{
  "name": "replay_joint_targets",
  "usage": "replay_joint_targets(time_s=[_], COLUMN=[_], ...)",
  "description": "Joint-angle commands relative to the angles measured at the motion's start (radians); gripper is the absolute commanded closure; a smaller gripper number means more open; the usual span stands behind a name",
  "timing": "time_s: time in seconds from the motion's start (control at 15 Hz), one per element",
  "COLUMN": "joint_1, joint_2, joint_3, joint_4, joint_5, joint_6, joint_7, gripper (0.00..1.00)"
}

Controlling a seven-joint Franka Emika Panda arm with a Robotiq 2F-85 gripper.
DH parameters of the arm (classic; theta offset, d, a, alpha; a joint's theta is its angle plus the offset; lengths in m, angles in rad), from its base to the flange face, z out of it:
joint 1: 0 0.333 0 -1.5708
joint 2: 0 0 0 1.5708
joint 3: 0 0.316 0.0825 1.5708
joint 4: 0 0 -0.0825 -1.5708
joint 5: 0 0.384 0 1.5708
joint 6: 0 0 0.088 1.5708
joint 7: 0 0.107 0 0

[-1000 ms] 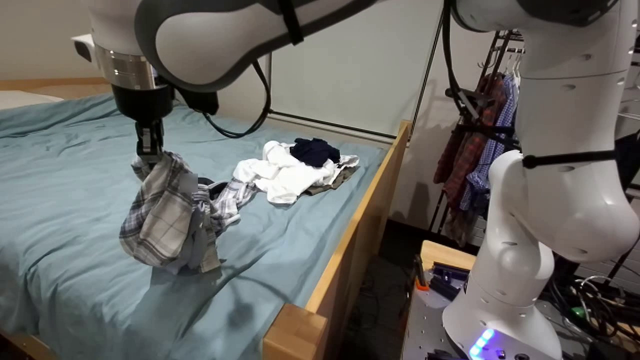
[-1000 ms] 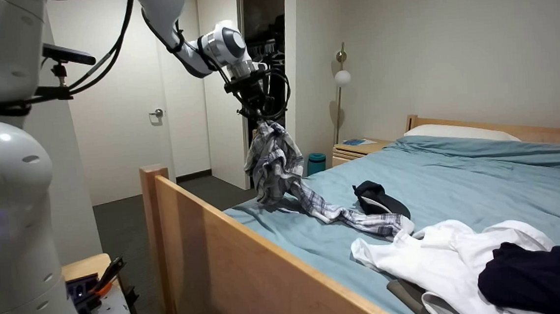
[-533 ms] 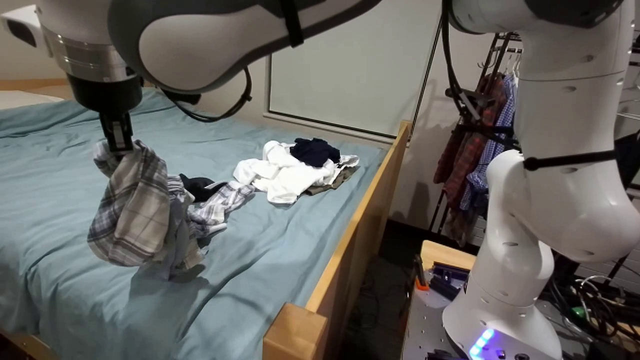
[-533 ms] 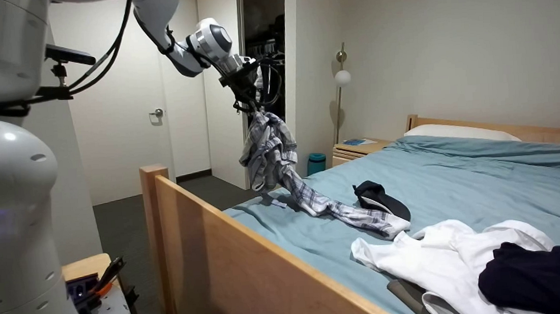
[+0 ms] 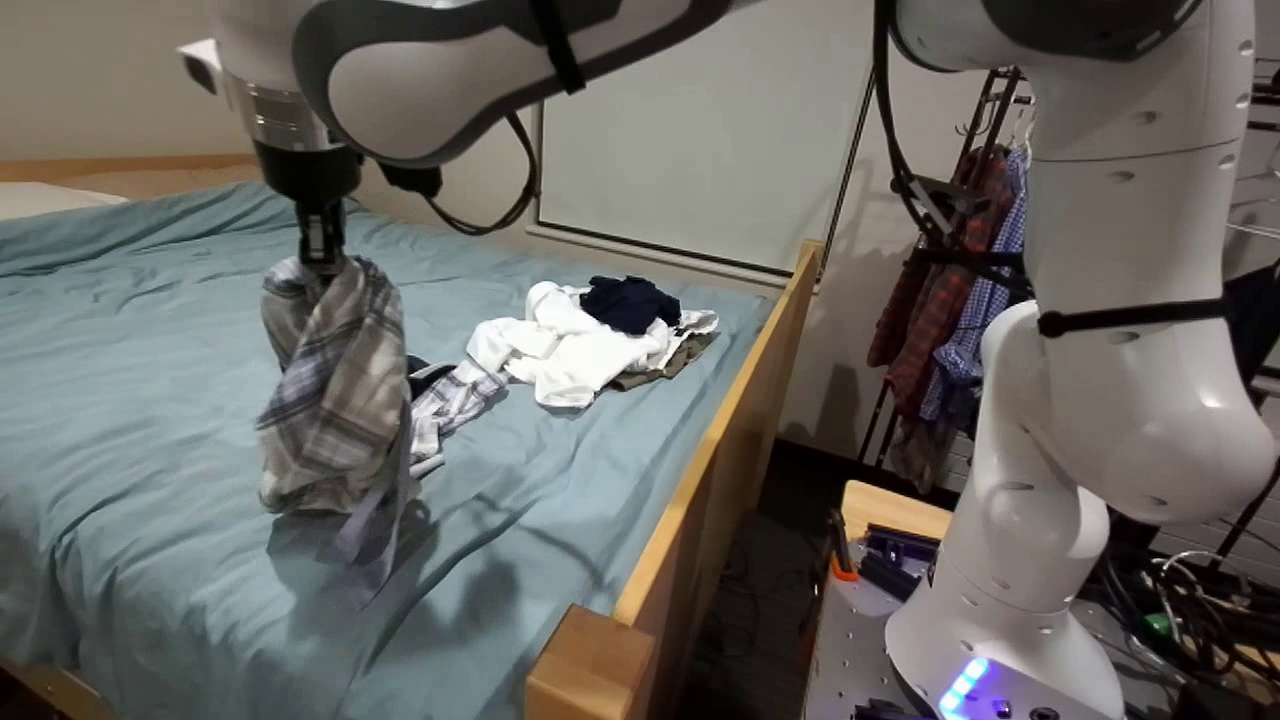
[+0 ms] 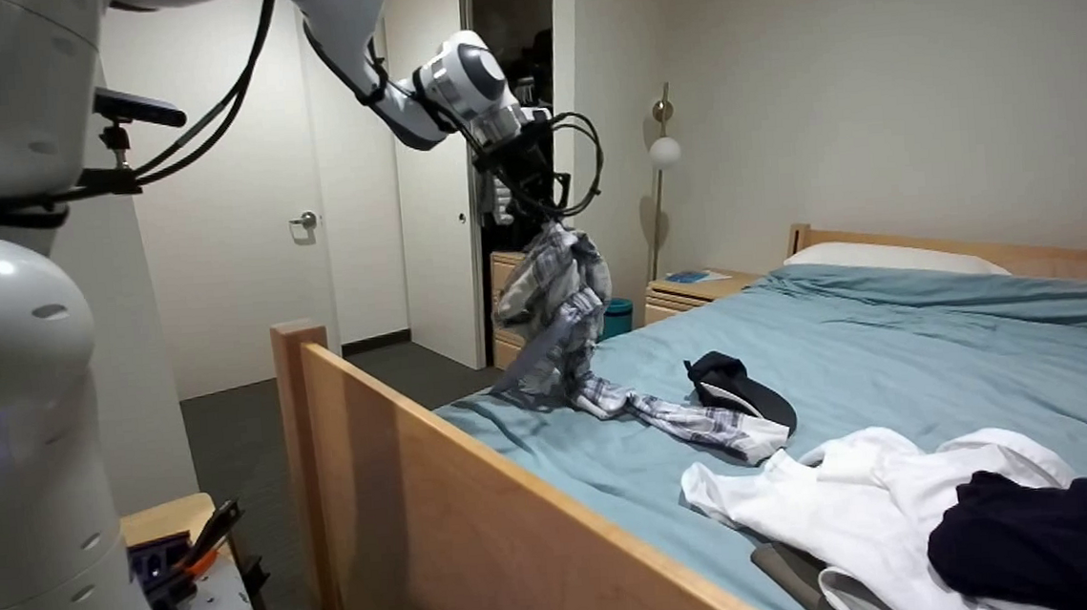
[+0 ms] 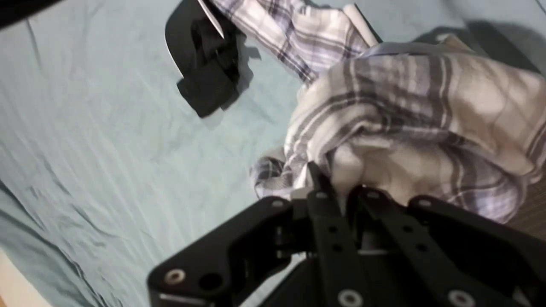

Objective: Move the checkered shirt to the left side of the bed

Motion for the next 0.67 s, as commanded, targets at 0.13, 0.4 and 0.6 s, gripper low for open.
replay_joint_targets(time_s=[0.13, 0.4, 0.6], joint_1=[-0.120, -0.175, -0.197], joint_2=[0.050, 0.128, 0.195], joint_3=[-0.100, -0.159, -0.176], joint_4=[-0.002, 0.028, 0.063], joint_5=[0.056, 0.109, 0.150], joint_6=[-0.029, -0.075, -0.086], joint_7=[0.077, 0.152, 0.189], gripper=[0.98, 0.98, 0.66])
